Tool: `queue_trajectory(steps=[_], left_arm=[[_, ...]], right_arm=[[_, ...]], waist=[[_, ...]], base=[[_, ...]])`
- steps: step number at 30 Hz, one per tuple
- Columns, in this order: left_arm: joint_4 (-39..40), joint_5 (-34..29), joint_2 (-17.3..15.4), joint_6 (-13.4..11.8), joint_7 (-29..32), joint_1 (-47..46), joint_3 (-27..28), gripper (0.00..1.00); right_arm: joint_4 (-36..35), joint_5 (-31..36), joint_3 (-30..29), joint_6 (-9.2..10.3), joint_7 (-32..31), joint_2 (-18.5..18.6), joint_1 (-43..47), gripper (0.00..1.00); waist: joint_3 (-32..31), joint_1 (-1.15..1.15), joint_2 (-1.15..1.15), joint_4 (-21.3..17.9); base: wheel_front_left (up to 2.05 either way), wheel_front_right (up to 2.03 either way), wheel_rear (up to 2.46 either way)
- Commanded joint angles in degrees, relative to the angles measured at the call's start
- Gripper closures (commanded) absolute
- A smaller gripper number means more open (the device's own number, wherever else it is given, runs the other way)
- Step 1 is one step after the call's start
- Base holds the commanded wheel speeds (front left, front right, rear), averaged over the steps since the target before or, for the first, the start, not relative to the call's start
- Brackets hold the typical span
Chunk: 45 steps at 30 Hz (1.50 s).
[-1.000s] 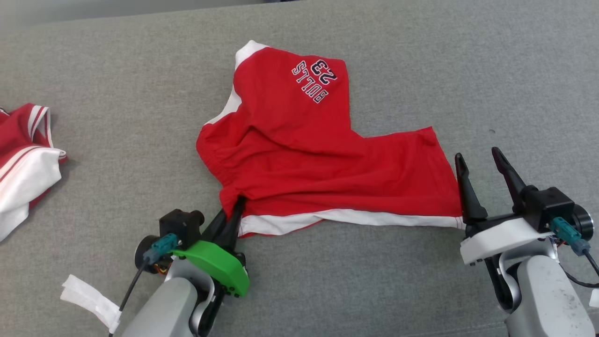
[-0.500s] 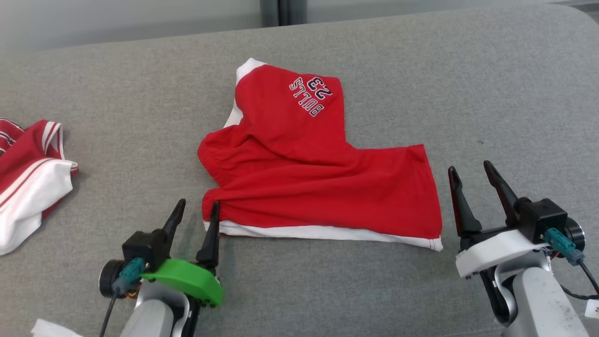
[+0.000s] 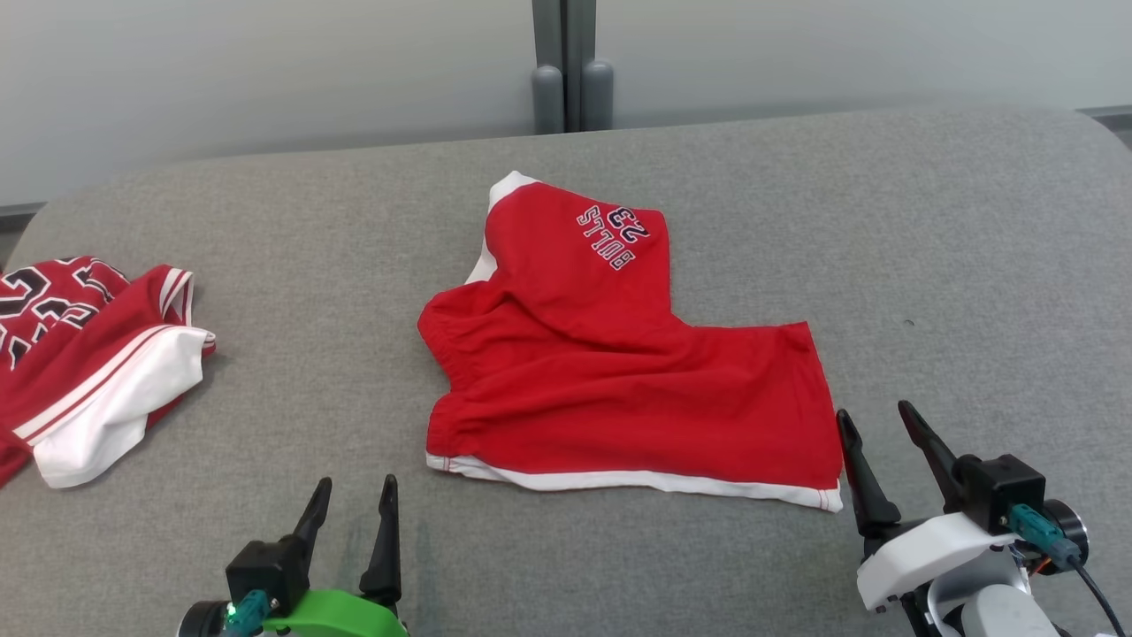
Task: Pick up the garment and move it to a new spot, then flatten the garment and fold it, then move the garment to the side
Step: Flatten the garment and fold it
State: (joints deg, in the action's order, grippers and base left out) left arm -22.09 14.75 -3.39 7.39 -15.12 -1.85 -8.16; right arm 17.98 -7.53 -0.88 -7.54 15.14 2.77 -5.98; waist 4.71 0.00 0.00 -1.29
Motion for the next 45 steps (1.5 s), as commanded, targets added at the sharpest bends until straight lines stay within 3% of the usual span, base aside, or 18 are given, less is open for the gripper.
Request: queue_trajectory(steps=[1, 9, 23, 24, 26, 31, 37, 45], left_arm=[[0.39, -0.29, 0.05, 0.16, -0.05, 0.73, 0.03, 0.00], [0.95, -1.15, 0.30, 0.16, -0.05, 0.36, -0.35, 0.00], [-0.79, -0.49, 0.38, 0.16, -0.05, -1.77, -3.85, 0.00], [-0.91, -0.38, 0.35, 0.16, -0.05, -1.89, -4.02, 0.00], [-1.02, -0.17, 0.23, 0.16, -0.05, -2.11, -4.21, 0.00], [-0.97, 0.76, -0.32, 0.16, -0.04, -3.00, -5.55, 0.00], [-1.01, 2.94, -1.23, 0.16, -0.04, -4.39, -9.91, 0.00], [-2.05, 6.65, -3.97, 0.16, -0.04, -6.58, -15.87, 0.00]], right_arm=[[0.27, -0.06, 0.10, 0.10, 0.01, 0.23, 0.81, 0.00], [1.04, 0.85, 0.83, 0.10, 0.01, 0.23, 0.32, 0.00], [15.70, 1.82, 0.72, 0.10, -0.01, 0.23, -1.70, 0.00], [16.81, 1.73, 1.04, 0.10, -0.07, 0.23, -1.98, 0.22], [18.43, 1.38, 2.03, 0.10, -0.13, 0.16, -2.57, 1.00], [19.55, 0.39, 3.07, 0.10, -0.28, 0.18, -3.71, 1.00], [15.09, 1.22, -1.30, 0.10, -0.01, 0.32, -4.74, 1.00], [12.57, 1.46, -2.12, 0.10, 0.00, 0.25, -5.79, 1.00]], waist=[[-0.70, 0.00, 0.00, 0.55], [0.79, 0.00, 0.00, 0.97], [3.65, 0.00, 0.00, 2.33], [3.74, 0.00, 0.00, 2.38], [3.93, 0.00, 0.00, 2.46], [4.59, 0.00, 0.00, 2.42], [5.83, 0.00, 0.00, 1.70], [7.22, 0.00, 0.00, 0.40]], base=[[0.00, 0.00, 0.00], [0.00, 0.00, 0.00], [0.00, 0.00, 0.00], [0.00, 0.00, 0.00], [0.00, 0.00, 0.00], [0.00, 0.00, 0.00], [0.00, 0.00, 0.00], [0.00, 0.00, 0.00]])
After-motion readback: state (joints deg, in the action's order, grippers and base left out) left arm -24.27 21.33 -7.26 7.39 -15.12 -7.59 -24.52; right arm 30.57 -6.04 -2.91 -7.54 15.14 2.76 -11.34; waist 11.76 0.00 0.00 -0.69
